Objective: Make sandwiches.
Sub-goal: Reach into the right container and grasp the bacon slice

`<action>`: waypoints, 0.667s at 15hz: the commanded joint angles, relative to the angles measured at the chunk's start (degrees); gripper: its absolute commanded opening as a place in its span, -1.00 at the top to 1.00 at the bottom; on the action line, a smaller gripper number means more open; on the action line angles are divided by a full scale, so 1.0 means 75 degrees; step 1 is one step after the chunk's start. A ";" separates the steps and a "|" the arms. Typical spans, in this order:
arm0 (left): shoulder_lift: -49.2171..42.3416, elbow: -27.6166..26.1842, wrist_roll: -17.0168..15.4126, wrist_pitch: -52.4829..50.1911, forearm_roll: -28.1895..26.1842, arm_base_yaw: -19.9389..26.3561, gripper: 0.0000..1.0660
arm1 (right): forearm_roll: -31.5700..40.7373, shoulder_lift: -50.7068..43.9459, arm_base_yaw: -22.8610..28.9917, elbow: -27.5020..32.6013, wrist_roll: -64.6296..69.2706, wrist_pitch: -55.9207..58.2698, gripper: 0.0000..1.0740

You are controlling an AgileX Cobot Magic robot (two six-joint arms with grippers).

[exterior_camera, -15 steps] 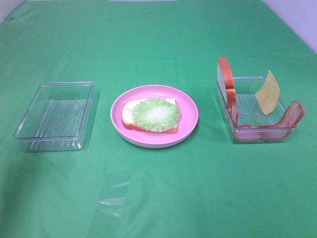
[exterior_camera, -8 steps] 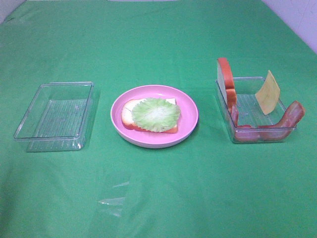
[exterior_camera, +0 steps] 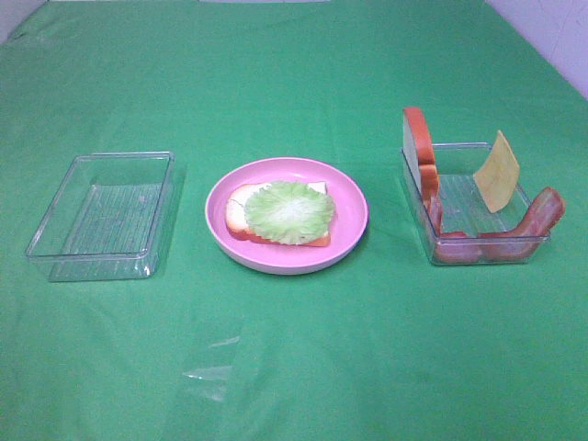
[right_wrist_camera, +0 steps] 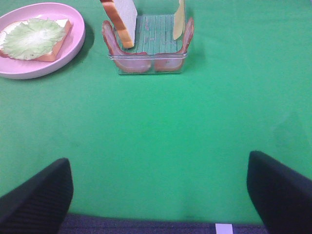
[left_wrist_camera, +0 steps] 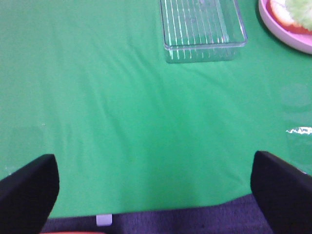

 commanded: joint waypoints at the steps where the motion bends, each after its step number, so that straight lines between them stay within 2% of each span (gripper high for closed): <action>1: -0.1024 0.0183 0.0053 -0.0359 -0.0046 0.0015 -0.92 | 0.0023 -0.0199 -0.0031 0.0023 0.0031 -0.0031 -0.75; 2: -0.1803 0.0183 0.0031 -0.0359 -0.0046 0.0015 -0.92 | 0.0023 -0.0199 -0.0031 0.0023 0.0031 -0.0031 -0.75; 3: -0.1986 0.0191 0.0031 -0.0359 -0.0046 0.0015 -0.92 | 0.0023 -0.0199 -0.0031 0.0023 0.0031 -0.0031 -0.75; 10: -0.1917 0.0191 0.0000 -0.0367 0.0031 0.0015 -0.92 | 0.0031 -0.0145 -0.0031 0.0023 0.0031 -0.0031 -0.75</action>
